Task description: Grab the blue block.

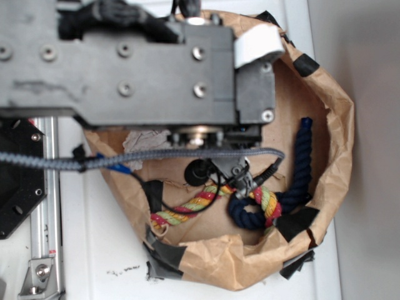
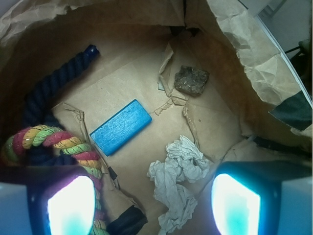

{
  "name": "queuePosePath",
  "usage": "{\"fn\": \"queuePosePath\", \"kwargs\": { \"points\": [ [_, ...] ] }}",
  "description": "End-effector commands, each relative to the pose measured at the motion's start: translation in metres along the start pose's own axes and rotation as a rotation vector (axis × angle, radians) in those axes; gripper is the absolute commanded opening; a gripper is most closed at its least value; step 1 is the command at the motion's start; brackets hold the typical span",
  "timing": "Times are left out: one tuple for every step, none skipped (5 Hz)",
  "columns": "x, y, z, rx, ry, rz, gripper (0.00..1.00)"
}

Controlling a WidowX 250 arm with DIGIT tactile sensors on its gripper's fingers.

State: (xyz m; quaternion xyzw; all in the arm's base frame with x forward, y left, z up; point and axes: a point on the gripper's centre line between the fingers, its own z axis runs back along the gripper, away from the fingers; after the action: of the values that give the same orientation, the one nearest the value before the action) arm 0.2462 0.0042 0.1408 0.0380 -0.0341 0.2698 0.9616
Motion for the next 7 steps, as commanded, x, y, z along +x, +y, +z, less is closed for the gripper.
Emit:
{"fn": "queuePosePath", "kwargs": {
  "points": [
    [0.028,-0.012,-0.021,0.157,0.015,0.475,1.00],
    [0.024,-0.017,-0.050,0.142,-0.025,0.568,1.00],
    [0.025,-0.019,-0.063,0.057,-0.121,0.604,1.00],
    [0.028,-0.031,-0.080,0.040,-0.088,0.636,1.00],
    [0.025,-0.041,-0.107,-0.078,-0.057,0.662,1.00],
    [0.024,-0.047,-0.111,-0.115,-0.028,0.681,1.00],
    [0.021,-0.043,-0.113,-0.150,-0.009,0.646,1.00]
  ]
}}
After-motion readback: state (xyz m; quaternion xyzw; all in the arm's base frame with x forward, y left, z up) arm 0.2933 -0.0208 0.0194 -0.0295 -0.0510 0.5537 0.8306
